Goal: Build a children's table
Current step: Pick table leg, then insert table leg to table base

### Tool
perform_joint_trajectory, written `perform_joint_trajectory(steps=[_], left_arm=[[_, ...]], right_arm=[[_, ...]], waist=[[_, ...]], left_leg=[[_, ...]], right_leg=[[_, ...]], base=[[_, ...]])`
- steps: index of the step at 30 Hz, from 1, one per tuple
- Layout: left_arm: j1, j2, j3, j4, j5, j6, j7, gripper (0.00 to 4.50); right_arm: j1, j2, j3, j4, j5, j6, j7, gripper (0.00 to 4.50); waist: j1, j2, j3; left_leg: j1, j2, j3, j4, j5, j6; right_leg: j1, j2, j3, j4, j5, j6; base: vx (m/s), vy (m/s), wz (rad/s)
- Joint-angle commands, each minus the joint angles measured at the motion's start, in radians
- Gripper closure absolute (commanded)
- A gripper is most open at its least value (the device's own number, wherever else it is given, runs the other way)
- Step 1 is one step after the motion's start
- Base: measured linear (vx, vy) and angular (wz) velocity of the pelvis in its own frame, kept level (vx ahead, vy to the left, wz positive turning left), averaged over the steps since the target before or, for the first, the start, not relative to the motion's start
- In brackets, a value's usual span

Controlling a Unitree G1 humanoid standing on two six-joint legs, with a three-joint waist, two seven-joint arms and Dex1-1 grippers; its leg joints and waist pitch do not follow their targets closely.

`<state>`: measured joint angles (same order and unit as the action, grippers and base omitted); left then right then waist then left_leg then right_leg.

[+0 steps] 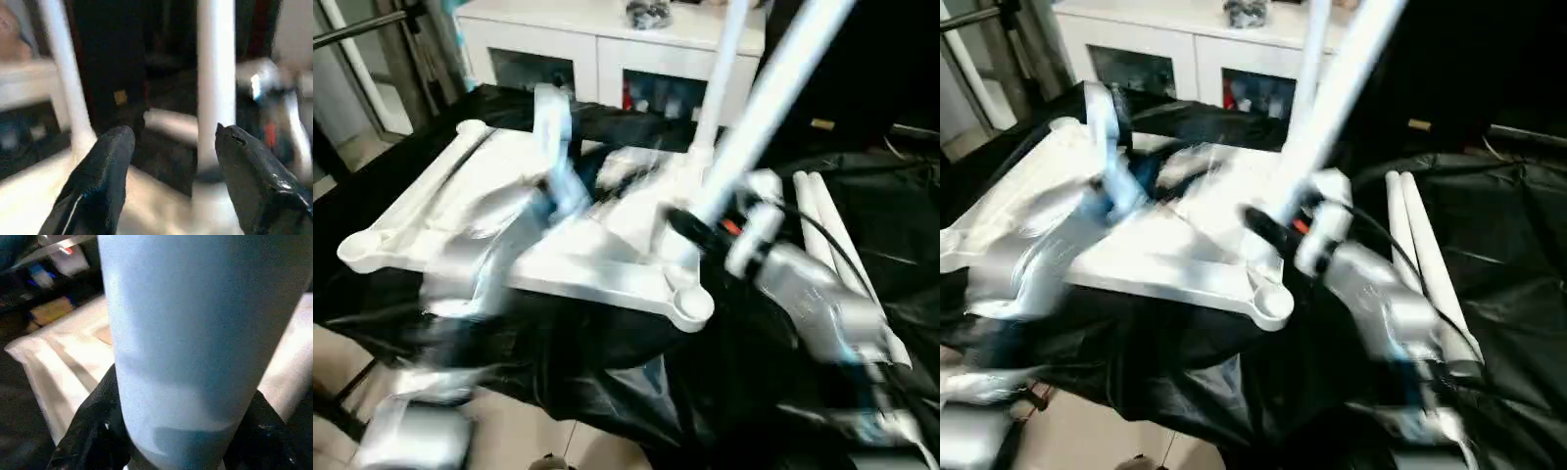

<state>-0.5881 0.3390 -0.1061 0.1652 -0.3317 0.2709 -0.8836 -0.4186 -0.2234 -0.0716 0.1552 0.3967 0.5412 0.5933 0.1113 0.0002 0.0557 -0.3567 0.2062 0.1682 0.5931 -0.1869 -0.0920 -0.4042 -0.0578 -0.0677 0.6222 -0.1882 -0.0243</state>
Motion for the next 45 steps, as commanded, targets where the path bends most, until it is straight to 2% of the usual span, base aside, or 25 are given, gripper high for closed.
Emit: perform_joint_trajectory(steps=[1,3,5,6,7,8,9,10,11,13,14,15,17,18,22,24,27,28,30,32,35,37,41,44,45], left_arm=[[-0.001,0.020,-0.078,0.033,0.059,-0.059,-0.089,1.46],[0.007,0.040,-0.122,0.068,0.075,-0.068,-0.161,1.46],[0.004,0.063,-0.184,0.108,0.105,-0.095,-0.243,1.46],[0.002,0.065,-0.191,0.115,0.111,-0.102,-0.249,1.46],[-0.017,0.077,-0.247,0.184,0.160,-0.166,-0.293,1.73],[-0.026,0.073,-0.263,0.220,0.180,-0.195,-0.308,1.80],[-0.032,0.071,-0.270,0.240,0.190,-0.207,-0.316,1.80],[-0.050,0.071,-0.297,0.302,0.232,-0.235,-0.327,1.83],[-0.061,0.072,-0.311,0.338,0.257,-0.252,-0.332,1.93],[-0.078,0.073,-0.330,0.392,0.296,-0.274,-0.321,2.19],[-0.078,0.073,-0.330,0.392,0.296,-0.274,-0.321,2.22],[-0.102,0.072,-0.349,0.466,0.337,-0.299,-0.293,2.22],[-0.133,0.059,-0.345,0.555,0.347,-0.319,-0.272,2.39],[-0.133,0.059,-0.345,0.555,0.347,-0.319,-0.272,2.54],[-0.173,0.037,-0.327,0.656,0.352,-0.371,-0.288,2.72],[-0.185,0.031,-0.321,0.684,0.356,-0.383,-0.294,3.03],[-0.199,0.027,-0.323,0.720,0.364,-0.401,-0.299,3.08],[-0.206,0.026,-0.324,0.738,0.368,-0.409,-0.303,3.29],[-0.218,0.025,-0.322,0.766,0.367,-0.418,-0.316,3.43],[-0.230,0.023,-0.314,0.789,0.361,-0.422,-0.327,3.48],[-0.243,0.022,-0.313,0.827,0.374,-0.439,-0.339,3.89],[-0.245,0.022,-0.313,0.840,0.384,-0.448,-0.344,3.95],[-0.245,0.016,-0.300,0.853,0.373,-0.434,-0.358,4.25],[-0.246,0.005,-0.276,0.863,0.351,-0.358,-0.369,4.40],[-0.245,0.002,-0.272,0.864,0.348,-0.337,-0.369,4.40]], right_arm=[[0.006,-0.015,0.003,-0.054,-0.013,0.001,-0.005,2.57],[0.024,-0.030,0.005,-0.068,-0.019,0.010,-0.010,2.57],[0.042,-0.040,0.007,-0.079,-0.025,0.009,-0.017,2.57],[0.043,-0.040,0.007,-0.081,-0.025,0.009,-0.018,2.57],[0.058,-0.043,0.008,-0.098,-0.026,0.011,-0.027,2.57],[0.064,-0.044,0.011,-0.105,-0.029,0.012,-0.030,2.57],[0.067,-0.045,0.012,-0.109,-0.029,0.013,-0.032,2.57],[0.075,-0.046,0.018,-0.120,-0.035,0.015,-0.035,2.57],[0.079,-0.047,0.021,-0.126,-0.038,0.016,-0.037,2.57],[0.084,-0.048,0.024,-0.133,-0.042,0.018,-0.038,2.57],[0.084,-0.048,0.024,-0.133,-0.042,0.018,-0.038,2.57],[0.091,-0.050,0.025,-0.145,-0.038,0.023,-0.038,2.57],[0.095,-0.054,0.026,-0.151,-0.034,0.027,-0.039,2.57],[0.095,-0.054,0.026,-0.151,-0.034,0.027,-0.039,2.57],[0.100,-0.055,0.029,-0.159,-0.032,0.032,-0.042,2.57],[0.101,-0.055,0.029,-0.162,-0.033,0.036,-0.040,2.57],[0.104,-0.056,0.030,-0.166,-0.032,0.038,-0.041,2.57],[0.105,-0.056,0.031,-0.167,-0.031,0.039,-0.041,2.57],[0.107,-0.058,0.032,-0.171,-0.028,0.042,-0.041,2.57],[0.110,-0.060,0.033,-0.173,-0.026,0.043,-0.040,2.57],[0.113,-0.061,0.033,-0.175,-0.026,0.044,-0.040,2.57],[0.114,-0.060,0.034,-0.176,-0.027,0.044,-0.041,2.57],[0.113,-0.058,0.036,-0.177,-0.026,0.047,-0.039,2.57],[0.109,-0.062,0.045,-0.176,-0.024,0.051,-0.030,2.57],[0.108,-0.063,0.046,-0.175,-0.024,0.052,-0.028,2.57]], waist=[[-0.004,0.003,-0.072],[-0.001,0.005,-0.071],[-0.003,0.015,-0.071],[-0.006,0.012,-0.071],[-0.006,0.014,-0.070],[-0.009,0.016,-0.071],[-0.009,0.014,-0.070],[-0.011,0.028,-0.073],[-0.015,0.021,-0.071],[-0.015,0.022,-0.073],[-0.016,0.031,-0.073],[-0.019,0.027,-0.074],[-0.022,0.027,-0.073],[-0.023,0.026,-0.074],[-0.020,0.022,-0.076],[-0.018,0.025,-0.075],[-0.018,0.024,-0.073],[-0.018,0.024,-0.072],[-0.017,0.023,-0.072],[-0.017,0.024,-0.072],[-0.016,0.024,-0.073],[-0.017,0.024,-0.072],[-0.018,0.023,-0.073],[-0.019,0.020,-0.073],[-0.019,0.016,-0.072]], left_leg=[[0.004,0.014,-0.002,-0.066,-0.118,-0.016],[0.005,0.014,-0.001,-0.066,-0.118,-0.014],[0.005,0.014,-0.002,-0.066,-0.128,-0.020],[0.005,0.014,-0.001,-0.066,-0.133,-0.023],[0.004,0.011,-0.001,-0.066,-0.137,-0.020],[0.003,0.011,-0.001,-0.066,-0.145,-0.021],[0.002,0.010,-0.001,-0.066,-0.147,-0.019],[0.004,0.010,-0.002,-0.064,-0.148,-0.024],[0.002,0.008,-0.002,-0.064,-0.150,-0.020],[0.001,0.010,-0.004,-0.064,-0.142,-0.023],[0.002,0.010,-0.005,-0.063,-0.142,-0.022],[0.002,0.012,-0.005,-0.063,-0.146,-0.023],[0.000,0.007,-0.004,-0.061,-0.148,-0.017],[0.001,0.007,-0.004,-0.061,-0.148,-0.017],[0.000,0.010,-0.003,-0.059,-0.130,-0.006],[0.002,0.012,-0.004,-0.060,-0.133,-0.004],[0.002,0.012,-0.004,-0.061,-0.143,-0.003],[0.002,0.012,-0.003,-0.061,-0.150,-0.005],[0.003,0.011,-0.003,-0.061,-0.151,-0.004],[0.003,0.012,-0.004,-0.062,-0.152,-0.007],[0.003,0.011,-0.004,-0.061,-0.152,-0.007],[0.002,0.013,-0.005,-0.062,-0.152,-0.006],[0.002,0.012,-0.005,-0.061,-0.144,-0.004],[0.000,0.012,-0.004,-0.061,-0.135,-0.001],[0.000,0.011,-0.003,-0.061,-0.133,0.002]], right_leg=[[0.060,-0.067,0.049,-0.078,-0.167,-0.115],[0.060,-0.069,0.051,-0.077,-0.166,-0.119],[0.059,-0.070,0.052,-0.075,-0.161,-0.124],[0.060,-0.068,0.052,-0.075,-0.157,-0.127],[0.060,-0.067,0.052,-0.081,-0.159,-0.124],[0.063,-0.067,0.053,-0.079,-0.157,-0.124],[0.064,-0.068,0.052,-0.080,-0.164,-0.124],[0.064,-0.069,0.053,-0.079,-0.163,-0.130],[0.065,-0.066,0.052,-0.083,-0.167,-0.126],[0.068,-0.069,0.052,-0.077,-0.158,-0.130],[0.066,-0.069,0.052,-0.078,-0.157,-0.133],[0.068,-0.070,0.052,-0.076,-0.145,-0.145],[0.069,-0.068,0.051,-0.079,-0.146,-0.146],[0.070,-0.068,0.050,-0.079,-0.146,-0.148],[0.071,-0.070,0.052,-0.075,-0.102,-0.178],[0.071,-0.073,0.052,-0.073,-0.096,-0.188],[0.070,-0.073,0.052,-0.076,-0.118,-0.186],[0.071,-0.075,0.053,-0.077,-0.133,-0.185],[0.071,-0.074,0.053,-0.080,-0.150,-0.179],[0.071,-0.075,0.053,-0.079,-0.153,-0.178],[0.072,-0.074,0.053,-0.079,-0.145,-0.181],[0.072,-0.075,0.053,-0.079,-0.138,-0.186],[0.074,-0.075,0.053,-0.075,-0.115,-0.196],[0.074,-0.075,0.053,-0.073,-0.118,-0.201],[0.074,-0.075,0.053,-0.075,-0.119,-0.201]], base=[[0.000,0.000,0.00],[0.000,0.000,0.00],[0.000,0.000,0.00],[0.000,0.000,0.00],[0.000,0.000,0.00],[0.000,0.000,0.00],[0.000,0.000,0.00],[0.000,0.000,0.00],[0.000,0.000,0.00],[0.000,0.000,0.00],[0.000,0.000,0.00],[0.000,0.000,0.00],[0.000,0.000,0.00],[0.000,0.000,0.00],[0.000,0.000,0.00],[0.000,0.000,0.00],[0.000,0.000,0.00],[0.000,0.000,0.00],[0.000,0.000,0.00],[0.000,0.000,0.00],[0.000,0.000,0.00],[0.000,0.000,0.00],[0.000,0.000,0.00],[0.000,0.000,0.00],[0.000,0.000,0.00]])
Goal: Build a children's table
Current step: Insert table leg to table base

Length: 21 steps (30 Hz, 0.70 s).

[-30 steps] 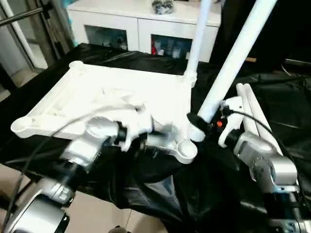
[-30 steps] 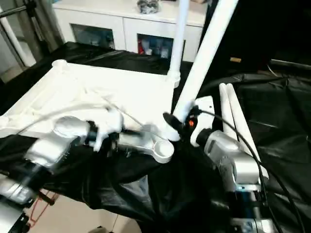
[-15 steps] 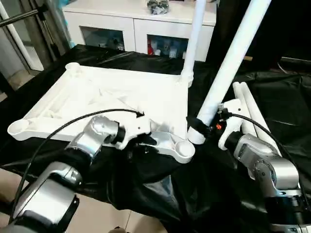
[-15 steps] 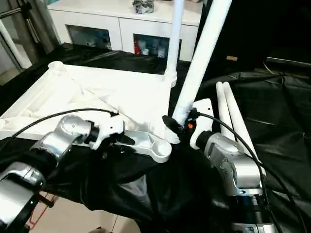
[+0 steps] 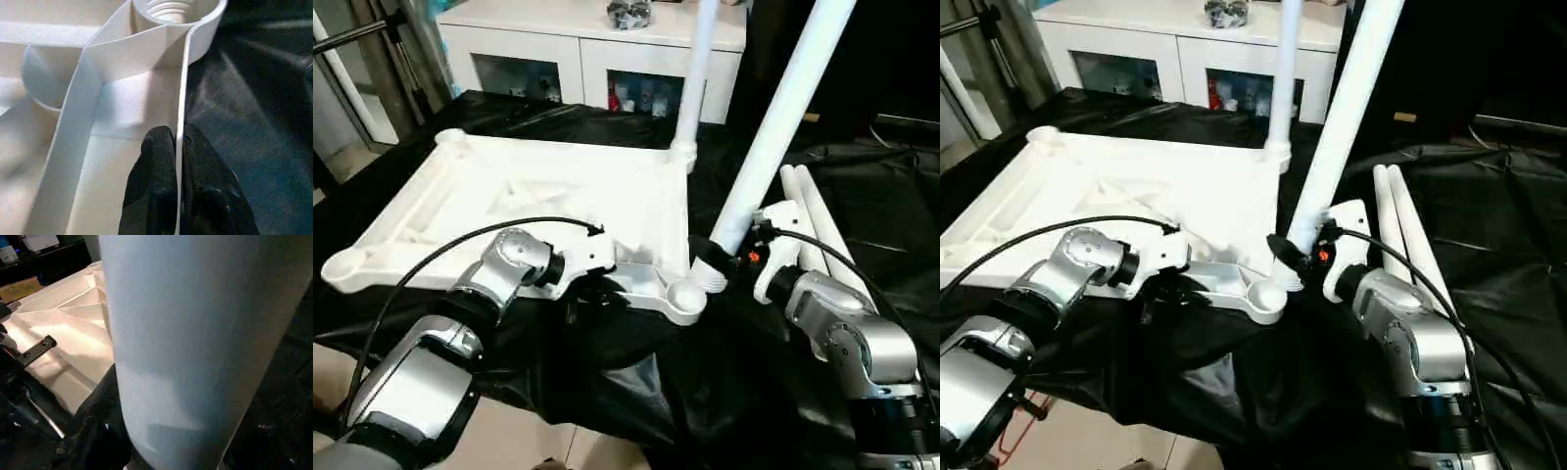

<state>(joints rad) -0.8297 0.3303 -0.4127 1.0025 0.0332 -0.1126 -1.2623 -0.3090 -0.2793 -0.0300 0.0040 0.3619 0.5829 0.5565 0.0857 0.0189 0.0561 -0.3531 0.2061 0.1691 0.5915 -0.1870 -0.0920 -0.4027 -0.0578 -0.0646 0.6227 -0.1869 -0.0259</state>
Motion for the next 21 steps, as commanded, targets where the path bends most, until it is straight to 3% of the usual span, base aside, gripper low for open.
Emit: perform_joint_trajectory(steps=[1,2,3,4,6,10,16,21], left_arm=[[0.001,0.008,0.039,0.022,-0.020,0.074,0.018,4.50],[0.008,0.003,0.045,0.015,-0.023,0.096,0.029,4.50],[0.031,-0.017,0.063,-0.011,-0.028,0.139,0.103,4.50],[0.031,-0.017,0.063,-0.011,-0.028,0.139,0.103,4.50],[0.058,-0.036,0.065,-0.037,-0.012,0.162,0.187,4.50],[0.119,-0.064,0.069,-0.111,0.003,0.179,0.248,4.50],[0.196,-0.089,0.083,-0.238,-0.016,0.167,0.262,4.50],[0.233,-0.080,0.063,-0.288,0.001,0.207,0.265,4.50]], right_arm=[[-0.004,-0.008,0.007,-0.021,0.011,0.010,0.013,2.57],[-0.006,-0.010,0.010,-0.018,0.011,0.010,0.016,2.57],[-0.011,-0.012,0.016,-0.009,0.006,0.008,0.020,2.57],[-0.011,-0.012,0.016,-0.009,0.006,0.008,0.020,2.57],[-0.018,-0.014,0.022,0.005,-0.003,0.002,0.022,2.57],[-0.044,-0.012,0.041,0.054,-0.033,-0.023,0.020,2.57],[-0.102,0.000,0.074,0.148,-0.074,-0.069,0.026,2.57],[-0.162,0.015,0.090,0.224,-0.092,-0.104,0.030,2.57]], waist=[[0.007,-0.002,-0.071],[0.007,-0.002,-0.070],[0.005,-0.011,-0.070],[0.008,-0.007,-0.069],[0.008,-0.013,-0.068],[0.007,-0.011,-0.064],[0.006,-0.008,-0.071],[0.005,-0.012,-0.072]], left_leg=[[-0.004,0.011,-0.004,-0.059,-0.132,0.005],[-0.005,0.010,-0.004,-0.059,-0.133,0.007],[-0.004,0.013,-0.002,-0.059,-0.138,0.008],[-0.001,0.014,-0.003,-0.059,-0.142,0.010],[-0.003,0.013,-0.002,-0.060,-0.145,0.014],[0.000,0.012,-0.001,-0.061,-0.159,0.019],[-0.003,0.013,-0.002,-0.060,-0.135,0.026],[-0.005,0.016,-0.001,-0.061,-0.119,0.032]], right_leg=[[0.073,-0.076,0.050,-0.076,-0.133,-0.198],[0.073,-0.077,0.049,-0.079,-0.148,-0.194],[0.073,-0.077,0.050,-0.080,-0.170,-0.191],[0.070,-0.078,0.050,-0.081,-0.182,-0.192],[0.071,-0.078,0.049,-0.085,-0.220,-0.179],[0.063,-0.078,0.048,-0.098,-0.315,-0.147],[0.061,-0.077,0.049,-0.090,-0.280,-0.142],[0.060,-0.078,0.049,-0.085,-0.239,-0.149]], base=[[0.000,0.000,0.00],[0.000,0.000,0.00],[0.000,0.000,0.00],[0.000,0.000,0.00],[0.000,0.000,0.00],[0.000,0.000,0.00],[0.000,0.000,0.00],[0.000,0.000,0.00]])
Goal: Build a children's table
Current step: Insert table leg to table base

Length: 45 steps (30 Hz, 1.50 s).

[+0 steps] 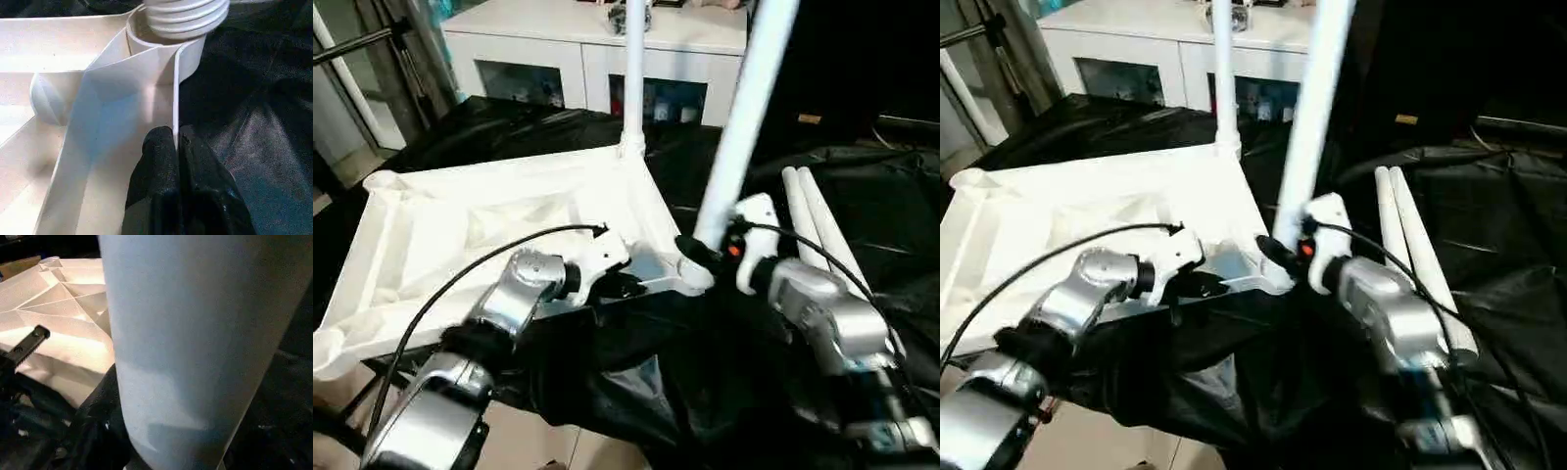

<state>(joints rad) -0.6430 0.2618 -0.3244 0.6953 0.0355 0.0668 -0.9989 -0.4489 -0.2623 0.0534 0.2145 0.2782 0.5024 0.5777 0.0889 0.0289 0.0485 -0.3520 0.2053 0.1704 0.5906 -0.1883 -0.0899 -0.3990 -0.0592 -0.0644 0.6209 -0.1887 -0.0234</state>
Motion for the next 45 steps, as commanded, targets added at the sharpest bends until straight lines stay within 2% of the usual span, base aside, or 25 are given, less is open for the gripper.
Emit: perform_joint_trajectory(steps=[1,7,8,10,11,14,18,22,27,31,33,34,36,37,38,41,45], left_arm=[[0.047,-0.012,-0.026,0.019,-0.001,0.028,0.002,4.50],[0.063,0.003,-0.021,-0.025,0.019,0.058,-0.002,4.50],[0.063,0.004,-0.021,-0.026,0.019,0.059,-0.002,4.50],[0.061,0.017,-0.032,-0.037,0.029,0.069,-0.017,4.50],[0.061,0.020,-0.034,-0.040,0.030,0.073,-0.019,4.50],[0.051,0.026,-0.030,-0.036,0.033,0.077,-0.018,4.50],[0.043,0.029,-0.026,-0.032,0.037,0.076,-0.019,4.50],[0.036,0.025,-0.023,-0.034,0.036,0.084,-0.017,4.50],[0.034,0.021,-0.018,-0.032,0.037,0.084,-0.008,4.50],[0.027,0.012,-0.012,-0.027,0.036,0.084,0.005,4.50],[0.025,0.011,-0.011,-0.025,0.037,0.083,0.008,4.50],[0.021,0.008,-0.008,-0.018,0.038,0.076,0.018,4.50],[0.019,0.006,-0.006,-0.016,0.038,0.074,0.021,4.50],[0.014,0.002,-0.003,-0.009,0.039,0.071,0.029,4.50],[0.012,0.000,-0.002,-0.007,0.039,0.070,0.033,4.50],[0.009,-0.002,-0.001,-0.004,0.041,0.066,0.035,4.50],[0.009,-0.001,-0.002,-0.003,0.043,0.063,0.036,4.50]], right_arm=[[-0.022,-0.002,0.006,0.013,-0.008,-0.024,0.009,2.57],[-0.073,0.000,0.038,0.111,-0.051,-0.060,0.021,2.57],[-0.074,0.000,0.039,0.114,-0.052,-0.060,0.022,2.57],[-0.089,-0.005,0.046,0.142,-0.063,-0.046,0.023,2.57],[-0.092,-0.006,0.046,0.148,-0.064,-0.041,0.024,2.57],[-0.100,-0.015,0.051,0.167,-0.067,-0.028,0.039,2.57],[-0.102,-0.009,0.032,0.184,-0.048,-0.015,0.055,2.57],[-0.095,0.003,-0.015,0.207,-0.005,-0.008,0.067,2.57],[-0.060,0.004,-0.041,0.209,0.008,-0.020,0.059,2.57],[-0.015,0.029,-0.102,0.224,0.057,-0.028,0.050,2.57],[-0.007,0.034,-0.111,0.230,0.062,-0.035,0.049,2.57],[0.015,0.043,-0.125,0.238,0.074,-0.049,0.049,2.57],[0.024,0.047,-0.129,0.240,0.077,-0.057,0.049,2.57],[0.058,0.057,-0.137,0.248,0.078,-0.098,0.049,2.57],[0.072,0.063,-0.142,0.250,0.078,-0.117,0.048,2.57],[0.128,0.075,-0.134,0.231,0.059,-0.186,0.051,2.57],[0.154,0.072,-0.113,0.213,0.027,-0.233,0.034,2.57]], waist=[[0.002,-0.021,-0.064],[-0.002,-0.026,-0.066],[-0.001,-0.025,-0.066],[-0.001,-0.030,-0.064],[-0.002,-0.027,-0.064],[-0.004,-0.029,-0.062],[-0.004,-0.031,-0.065],[-0.003,-0.029,-0.066],[-0.002,-0.024,-0.066],[0.000,-0.021,-0.067],[0.000,-0.022,-0.067],[-0.001,-0.015,-0.066],[0.000,-0.018,-0.066],[-0.001,-0.014,-0.066],[0.002,-0.005,-0.065],[0.000,-0.011,-0.066],[-0.002,-0.006,-0.063]], left_leg=[[-0.006,0.017,-0.003,-0.060,-0.115,0.030],[-0.008,0.016,-0.001,-0.061,-0.093,0.037],[-0.006,0.016,0.000,-0.061,-0.095,0.037],[-0.007,0.016,0.000,-0.063,-0.102,0.038],[-0.004,0.017,0.000,-0.063,-0.108,0.035],[-0.003,0.017,0.000,-0.064,-0.126,0.030],[-0.002,0.018,0.000,-0.064,-0.121,0.028],[-0.002,0.018,0.001,-0.063,-0.121,0.032],[-0.001,0.019,0.000,-0.064,-0.124,0.029],[0.000,0.020,-0.001,-0.065,-0.135,0.029],[0.000,0.020,-0.001,-0.065,-0.134,0.029],[0.001,0.019,-0.001,-0.066,-0.143,0.026],[0.000,0.019,-0.001,-0.067,-0.150,0.026],[0.001,0.018,-0.001,-0.067,-0.154,0.025],[0.003,0.020,-0.002,-0.067,-0.169,0.022],[0.001,0.020,-0.004,-0.070,-0.178,0.023],[0.003,0.020,-0.004,-0.073,-0.202,0.024]], right_leg=[[0.056,-0.077,0.049,-0.082,-0.233,-0.152],[0.059,-0.076,0.048,-0.077,-0.184,-0.162],[0.057,-0.076,0.048,-0.078,-0.185,-0.163],[0.059,-0.077,0.048,-0.079,-0.202,-0.158],[0.056,-0.077,0.048,-0.081,-0.215,-0.155],[0.055,-0.076,0.049,-0.085,-0.229,-0.154],[0.057,-0.077,0.050,-0.082,-0.198,-0.161],[0.057,-0.077,0.049,-0.081,-0.180,-0.174],[0.057,-0.076,0.049,-0.082,-0.164,-0.182],[0.058,-0.077,0.049,-0.083,-0.166,-0.184],[0.059,-0.076,0.048,-0.082,-0.160,-0.187],[0.057,-0.076,0.048,-0.086,-0.165,-0.188],[0.059,-0.076,0.047,-0.085,-0.174,-0.187],[0.057,-0.076,0.047,-0.088,-0.183,-0.184],[0.054,-0.079,0.047,-0.091,-0.201,-0.179],[0.058,-0.077,0.046,-0.091,-0.200,-0.175],[0.055,-0.078,0.045,-0.100,-0.270,-0.162]], base=[[0.000,0.000,0.00],[0.000,0.000,0.00],[0.000,0.000,0.00],[0.000,0.000,0.00],[0.000,0.000,0.00],[0.000,0.000,0.00],[0.000,0.000,0.00],[0.000,0.000,0.00],[0.000,0.000,0.00],[0.000,0.000,0.00],[0.000,0.000,0.00],[0.000,0.000,0.00],[0.000,0.000,0.00],[0.000,0.000,0.00],[0.000,0.000,0.00],[0.000,0.000,0.00],[0.000,0.000,0.00]])
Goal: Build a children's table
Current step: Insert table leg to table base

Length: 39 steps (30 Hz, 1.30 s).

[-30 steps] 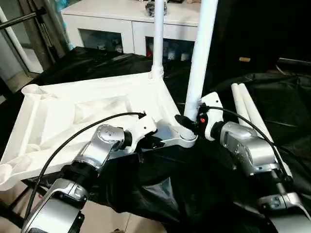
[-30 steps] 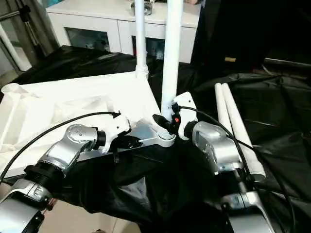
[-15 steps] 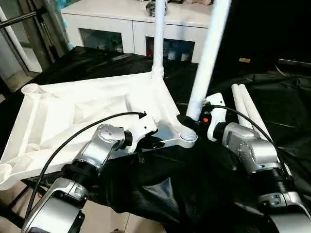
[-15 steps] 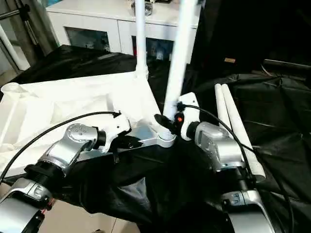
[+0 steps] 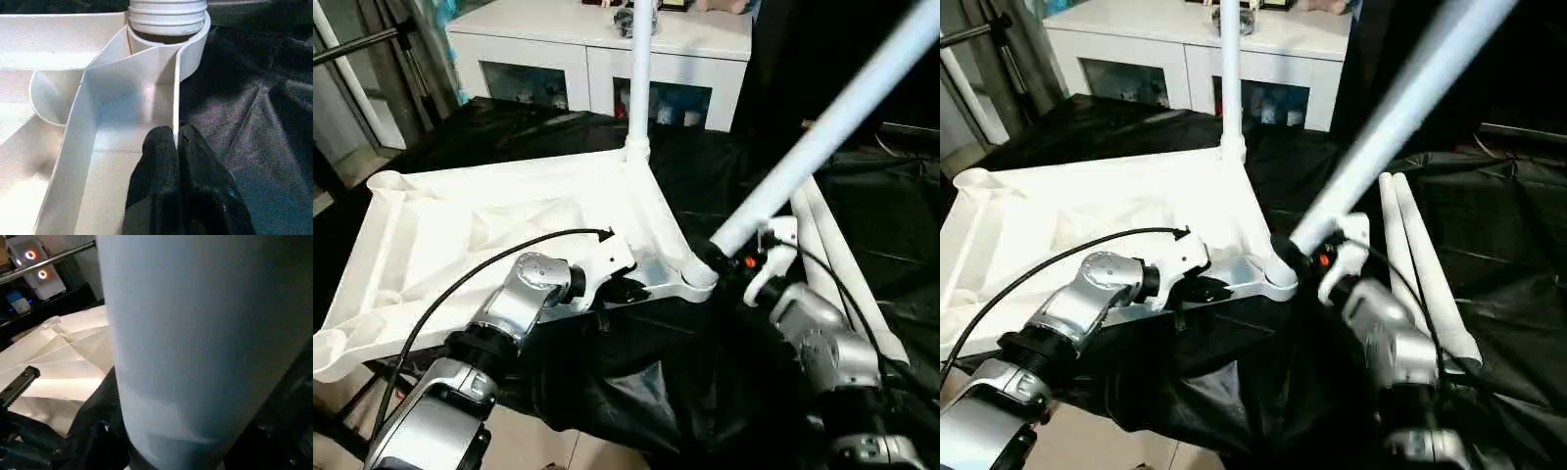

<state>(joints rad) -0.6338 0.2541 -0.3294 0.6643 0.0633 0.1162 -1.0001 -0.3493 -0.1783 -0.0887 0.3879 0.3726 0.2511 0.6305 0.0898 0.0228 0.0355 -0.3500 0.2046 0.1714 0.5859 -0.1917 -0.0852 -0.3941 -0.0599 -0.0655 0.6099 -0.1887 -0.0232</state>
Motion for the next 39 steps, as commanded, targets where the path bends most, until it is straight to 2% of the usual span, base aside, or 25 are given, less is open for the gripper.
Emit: perform_joint_trajectory(steps=[1,3,9,10,11,13,14,16,17,18,19,21,22,24,26,28,29,30,39], left_arm=[[-0.002,0.006,0.003,0.031,0.017,0.010,0.038,4.50],[-0.003,0.005,0.004,0.035,0.020,0.007,0.039,4.50],[-0.001,0.007,-0.005,0.037,0.027,-0.005,0.030,4.50],[0.002,0.011,-0.009,0.035,0.029,-0.010,0.024,4.50],[0.002,0.011,-0.009,0.035,0.029,-0.010,0.024,4.50],[0.004,0.016,-0.013,0.032,0.032,-0.015,0.017,4.50],[0.006,0.018,-0.016,0.029,0.033,-0.017,0.011,4.50],[0.010,0.022,-0.018,0.023,0.034,-0.019,0.004,4.50],[0.011,0.024,-0.018,0.020,0.034,-0.019,0.002,4.50],[0.012,0.025,-0.017,0.018,0.035,-0.020,0.000,4.50],[0.013,0.027,-0.018,0.015,0.035,-0.022,-0.004,4.50],[0.016,0.033,-0.022,0.009,0.035,-0.029,-0.017,4.50],[0.017,0.037,-0.025,0.005,0.035,-0.035,-0.026,4.50],[0.023,0.045,-0.030,-0.005,0.035,-0.045,-0.041,4.50],[0.024,0.049,-0.033,-0.010,0.035,-0.048,-0.046,4.50],[0.030,0.064,-0.039,-0.024,0.034,-0.067,-0.071,4.50],[0.031,0.065,-0.040,-0.026,0.034,-0.069,-0.074,4.50],[0.033,0.070,-0.041,-0.033,0.031,-0.086,-0.089,4.50],[0.026,0.111,-0.047,-0.063,-0.011,-0.169,-0.228,4.50]], right_arm=[[0.068,-0.008,0.030,0.020,-0.083,-0.006,-0.041,2.57],[0.074,-0.006,0.030,0.008,-0.093,-0.017,-0.062,2.57],[0.053,-0.034,0.108,0.005,-0.159,-0.037,-0.049,2.58],[0.030,-0.041,0.129,0.020,-0.170,-0.029,-0.032,2.58],[0.030,-0.041,0.129,0.020,-0.170,-0.029,-0.032,2.58],[0.003,-0.048,0.149,0.044,-0.181,-0.019,-0.014,2.58],[-0.012,-0.052,0.158,0.062,-0.188,-0.015,-0.004,2.58],[-0.037,-0.059,0.174,0.095,-0.198,-0.009,0.021,2.58],[-0.047,-0.064,0.184,0.111,-0.199,-0.001,0.047,2.58],[-0.053,-0.069,0.194,0.125,-0.199,0.002,0.073,2.58],[-0.058,-0.073,0.203,0.139,-0.205,-0.004,0.085,2.58],[-0.071,-0.080,0.221,0.171,-0.217,-0.018,0.109,2.58],[-0.077,-0.082,0.230,0.184,-0.222,-0.022,0.127,2.58],[-0.083,-0.086,0.246,0.197,-0.227,-0.027,0.161,2.58],[-0.084,-0.088,0.251,0.202,-0.229,-0.033,0.173,2.58],[-0.086,-0.096,0.272,0.223,-0.238,-0.060,0.219,2.58],[-0.087,-0.097,0.274,0.227,-0.239,-0.063,0.224,2.58],[-0.083,-0.102,0.281,0.229,-0.240,-0.072,0.248,2.58],[-0.052,-0.138,0.307,0.209,-0.217,-0.109,0.405,2.58]], waist=[[-0.002,-0.001,-0.049],[-0.002,0.000,-0.050],[-0.006,0.001,-0.046],[-0.008,-0.011,-0.046],[-0.007,-0.004,-0.045],[-0.009,-0.003,-0.044],[-0.010,-0.015,-0.043],[-0.013,-0.008,-0.042],[-0.013,-0.018,-0.041],[-0.014,-0.015,-0.042],[-0.015,-0.014,-0.041],[-0.016,-0.020,-0.042],[-0.018,-0.017,-0.042],[-0.021,-0.023,-0.043],[-0.023,-0.023,-0.047],[-0.023,-0.032,-0.049],[-0.023,-0.030,-0.049],[-0.023,-0.036,-0.049],[-0.018,-0.036,-0.049]], left_leg=[[0.001,0.020,-0.005,-0.068,-0.202,0.016],[0.001,0.021,-0.007,-0.070,-0.201,0.015],[0.003,0.021,-0.008,-0.074,-0.237,0.009],[0.002,0.021,-0.007,-0.075,-0.238,0.011],[0.002,0.021,-0.008,-0.075,-0.242,0.012],[0.003,0.022,-0.008,-0.075,-0.254,0.013],[0.001,0.021,-0.008,-0.076,-0.252,0.015],[0.001,0.021,-0.009,-0.077,-0.253,0.015],[0.003,0.022,-0.008,-0.075,-0.258,0.018],[0.002,0.022,-0.010,-0.076,-0.260,0.018],[0.001,0.023,-0.009,-0.076,-0.258,0.020],[0.001,0.023,-0.009,-0.077,-0.254,0.021],[0.001,0.023,-0.009,-0.077,-0.251,0.020],[-0.001,0.024,-0.009,-0.077,-0.250,0.021],[0.001,0.027,-0.009,-0.078,-0.245,0.021],[-0.001,0.026,-0.008,-0.078,-0.234,0.026],[-0.001,0.025,-0.007,-0.077,-0.228,0.029],[-0.001,0.025,-0.006,-0.076,-0.224,0.031],[0.001,0.030,-0.007,-0.080,-0.219,0.040]], right_leg=[[0.048,-0.077,0.046,-0.092,-0.288,-0.151],[0.048,-0.077,0.047,-0.091,-0.286,-0.145],[0.045,-0.076,0.047,-0.095,-0.313,-0.142],[0.047,-0.076,0.047,-0.096,-0.320,-0.140],[0.045,-0.077,0.047,-0.095,-0.335,-0.141],[0.043,-0.078,0.048,-0.098,-0.357,-0.137],[0.044,-0.078,0.048,-0.100,-0.364,-0.131],[0.043,-0.079,0.047,-0.100,-0.380,-0.131],[0.041,-0.080,0.048,-0.102,-0.393,-0.129],[0.042,-0.080,0.047,-0.099,-0.395,-0.130],[0.041,-0.081,0.048,-0.102,-0.392,-0.130],[0.041,-0.080,0.048,-0.100,-0.379,-0.132],[0.041,-0.080,0.048,-0.098,-0.370,-0.138],[0.042,-0.080,0.049,-0.097,-0.356,-0.142],[0.043,-0.080,0.049,-0.093,-0.313,-0.154],[0.046,-0.080,0.048,-0.090,-0.282,-0.163],[0.046,-0.080,0.049,-0.088,-0.271,-0.165],[0.046,-0.080,0.049,-0.089,-0.267,-0.166],[0.048,-0.080,0.048,-0.085,-0.240,-0.179]], base=[[0.000,0.000,0.00],[0.000,0.000,0.00],[0.000,0.000,0.00],[0.000,0.000,0.00],[0.000,0.000,0.00],[0.000,0.000,0.00],[0.000,0.000,0.00],[0.000,0.000,0.00],[0.000,0.000,0.00],[0.000,0.000,0.00],[0.000,0.000,0.00],[0.000,0.000,0.00],[0.000,0.000,0.00],[0.000,0.000,0.00],[0.000,0.000,0.00],[0.000,0.000,0.00],[0.000,0.000,0.00],[0.000,0.000,0.00],[0.000,0.000,0.00]])
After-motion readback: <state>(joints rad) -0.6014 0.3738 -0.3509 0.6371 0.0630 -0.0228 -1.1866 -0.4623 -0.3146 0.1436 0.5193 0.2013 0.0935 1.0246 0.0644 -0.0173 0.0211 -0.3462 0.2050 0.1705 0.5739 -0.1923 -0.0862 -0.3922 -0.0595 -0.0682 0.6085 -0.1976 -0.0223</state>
